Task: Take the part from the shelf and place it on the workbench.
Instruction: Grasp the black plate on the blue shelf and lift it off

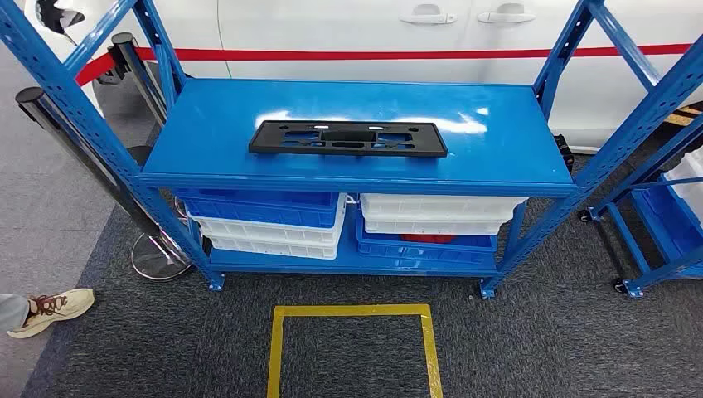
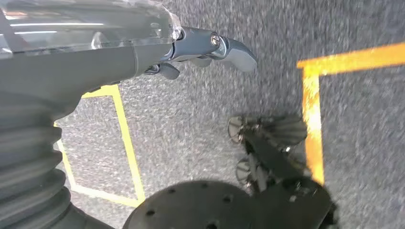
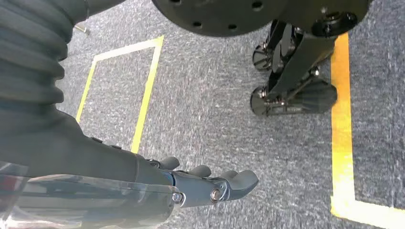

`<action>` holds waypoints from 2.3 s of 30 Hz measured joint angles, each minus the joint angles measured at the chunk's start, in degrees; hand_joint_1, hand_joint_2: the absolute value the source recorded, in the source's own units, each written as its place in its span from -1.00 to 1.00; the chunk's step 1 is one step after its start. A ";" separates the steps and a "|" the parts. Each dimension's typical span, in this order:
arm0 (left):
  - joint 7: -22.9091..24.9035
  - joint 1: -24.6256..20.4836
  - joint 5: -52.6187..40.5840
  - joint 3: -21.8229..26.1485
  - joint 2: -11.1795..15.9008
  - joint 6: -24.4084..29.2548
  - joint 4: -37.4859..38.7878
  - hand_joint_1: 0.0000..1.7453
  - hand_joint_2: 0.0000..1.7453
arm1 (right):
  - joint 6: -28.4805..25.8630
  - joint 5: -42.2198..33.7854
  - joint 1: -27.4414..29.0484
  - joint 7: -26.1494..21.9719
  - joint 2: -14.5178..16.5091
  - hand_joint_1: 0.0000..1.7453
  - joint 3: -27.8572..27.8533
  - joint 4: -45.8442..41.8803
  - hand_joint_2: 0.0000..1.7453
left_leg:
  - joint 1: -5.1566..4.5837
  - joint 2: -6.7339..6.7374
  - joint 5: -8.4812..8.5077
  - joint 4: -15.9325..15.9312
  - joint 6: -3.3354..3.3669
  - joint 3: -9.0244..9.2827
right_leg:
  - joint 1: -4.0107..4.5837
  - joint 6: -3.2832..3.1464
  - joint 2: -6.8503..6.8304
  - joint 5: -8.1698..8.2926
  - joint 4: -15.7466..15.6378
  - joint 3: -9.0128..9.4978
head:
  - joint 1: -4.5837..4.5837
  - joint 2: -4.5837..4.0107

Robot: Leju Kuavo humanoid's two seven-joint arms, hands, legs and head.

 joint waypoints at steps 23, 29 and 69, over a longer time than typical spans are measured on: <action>-3.98 -4.78 -18.05 25.60 -0.45 -0.90 2.69 -1.00 -1.00 | 10.94 11.86 -5.82 -12.65 2.78 -1.00 -13.76 -4.00 -1.00 | 0.46 0.80 0.69 -1.05 1.21 0.51 | -0.58 1.20 -1.61 -4.99 9.12 -4.27 | 0.22 0.00; -4.84 -5.29 -20.86 30.48 -0.81 -1.19 3.63 -1.00 -1.00 | 14.68 7.52 -6.33 -16.29 3.68 -1.00 -12.18 -13.20 -1.00 | 0.97 1.14 -0.23 -0.29 -0.04 0.87 | -1.67 2.09 -2.49 -0.87 7.30 -4.14 | 0.26 0.00; -9.82 -10.63 -37.74 61.09 -4.48 -3.95 8.59 -1.00 -1.00 | 43.17 -20.21 -7.41 -39.68 10.25 -1.00 16.25 -90.10 -1.00 | 0.93 0.84 -5.99 10.22 -2.40 -3.64 | -0.56 -1.75 -2.33 -0.14 0.68 -0.82 | -0.05 0.00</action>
